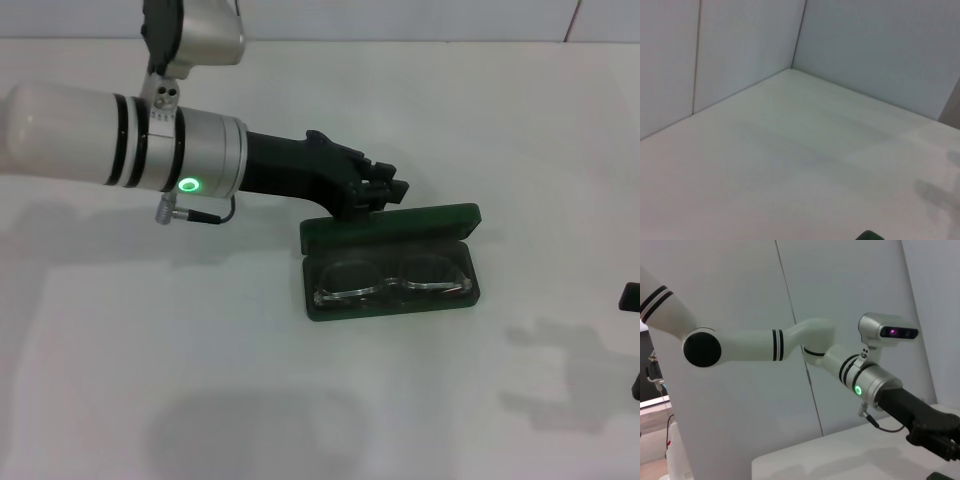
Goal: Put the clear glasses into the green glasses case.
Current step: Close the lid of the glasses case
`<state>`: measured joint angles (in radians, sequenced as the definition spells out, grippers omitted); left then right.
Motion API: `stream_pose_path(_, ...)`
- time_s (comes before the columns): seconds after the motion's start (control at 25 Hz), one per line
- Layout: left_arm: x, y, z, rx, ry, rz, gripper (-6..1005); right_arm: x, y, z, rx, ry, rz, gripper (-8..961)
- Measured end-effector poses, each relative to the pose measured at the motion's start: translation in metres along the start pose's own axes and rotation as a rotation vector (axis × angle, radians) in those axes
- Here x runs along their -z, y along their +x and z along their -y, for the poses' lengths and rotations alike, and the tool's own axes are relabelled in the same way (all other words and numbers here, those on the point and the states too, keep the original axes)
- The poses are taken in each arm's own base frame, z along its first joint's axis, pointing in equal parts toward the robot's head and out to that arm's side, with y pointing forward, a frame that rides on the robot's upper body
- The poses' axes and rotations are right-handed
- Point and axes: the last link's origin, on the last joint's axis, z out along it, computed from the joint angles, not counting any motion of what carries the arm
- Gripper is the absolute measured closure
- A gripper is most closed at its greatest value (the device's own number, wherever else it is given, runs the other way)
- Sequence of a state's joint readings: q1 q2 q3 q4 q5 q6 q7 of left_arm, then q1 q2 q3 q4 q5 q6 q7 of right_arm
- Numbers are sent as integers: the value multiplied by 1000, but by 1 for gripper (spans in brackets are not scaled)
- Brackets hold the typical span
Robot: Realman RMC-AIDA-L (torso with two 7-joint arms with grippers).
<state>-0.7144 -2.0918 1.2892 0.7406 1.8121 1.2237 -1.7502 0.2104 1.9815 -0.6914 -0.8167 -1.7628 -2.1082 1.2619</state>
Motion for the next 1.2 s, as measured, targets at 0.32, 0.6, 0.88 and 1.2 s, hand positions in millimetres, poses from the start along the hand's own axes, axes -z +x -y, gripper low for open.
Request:
stream_pose_path(0.32,-5,-5,1,16,-4,24,747,-4,0,6,7,13,-9,184)
stream_pose_path(0.6,-7,-5,3,15,11,25,750,-8,3,10,8,21,-13,184)
stream_pose_path(0.88,-12,-6,1,2,4,48,781,-11,3,14,2,14,-13,184)
stream_pose_path(1.2,-13,-8,2,8,16,50,892,-11,3,15,5,18,-13,184)
